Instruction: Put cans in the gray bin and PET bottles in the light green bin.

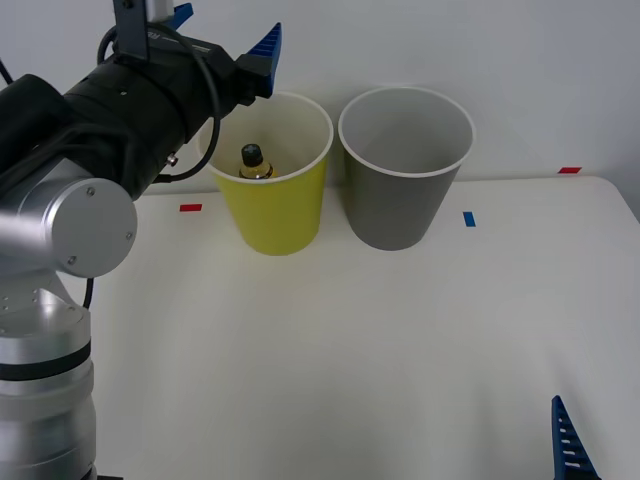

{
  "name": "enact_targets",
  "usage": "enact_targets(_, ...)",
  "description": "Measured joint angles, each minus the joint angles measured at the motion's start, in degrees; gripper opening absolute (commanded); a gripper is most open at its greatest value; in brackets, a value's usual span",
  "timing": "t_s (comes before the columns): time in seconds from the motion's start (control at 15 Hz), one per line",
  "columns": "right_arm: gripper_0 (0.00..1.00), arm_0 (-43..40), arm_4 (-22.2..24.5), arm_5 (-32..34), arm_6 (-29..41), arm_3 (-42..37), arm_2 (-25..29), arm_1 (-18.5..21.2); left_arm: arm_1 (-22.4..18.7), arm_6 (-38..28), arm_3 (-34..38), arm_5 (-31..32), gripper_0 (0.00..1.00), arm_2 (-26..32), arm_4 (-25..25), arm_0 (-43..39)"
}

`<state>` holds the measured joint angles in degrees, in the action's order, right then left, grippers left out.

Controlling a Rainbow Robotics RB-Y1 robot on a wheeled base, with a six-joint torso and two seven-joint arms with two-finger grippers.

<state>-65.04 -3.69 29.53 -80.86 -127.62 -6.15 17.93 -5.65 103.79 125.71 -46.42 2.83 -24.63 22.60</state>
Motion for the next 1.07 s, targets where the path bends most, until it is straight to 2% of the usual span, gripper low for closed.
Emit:
enact_targets(0.13, 1.00, 0.00, 0.00, 0.00, 0.00, 0.00, 0.00, 0.00, -0.15, 0.44, 7.30, -3.54, 1.00, 1.60, 0.26, -3.98)
enact_targets(0.4, 1.00, 0.00, 0.00, 0.00, 0.00, 0.00, 0.00, 0.00, -0.63, 1.07, 18.83, -4.42, 1.00, 3.76, 0.58, -16.45)
enact_targets(0.53, 1.00, 0.00, 0.00, 0.00, 0.00, 0.00, 0.00, 0.00, -1.21, 1.12, 22.32, -3.86, 1.00, 4.17, 0.32, -22.32)
enact_targets(0.67, 1.00, 0.00, 0.00, 0.00, 0.00, 0.00, 0.00, 0.00, -3.49, 1.09, 24.11, -2.80, 1.00, 5.01, -2.00, -27.49)
enact_targets(0.87, 1.00, 0.00, 0.00, 0.00, 0.00, 0.00, 0.00, 0.00, -6.41, 1.36, 24.28, 4.23, 1.00, 4.98, -4.87, -34.90)
enact_targets(1.07, 1.00, 0.00, 0.00, 0.00, 0.00, 0.00, 0.00, 0.00, -9.28, 1.34, 24.30, 13.83, 1.00, 3.26, -5.02, -41.40)
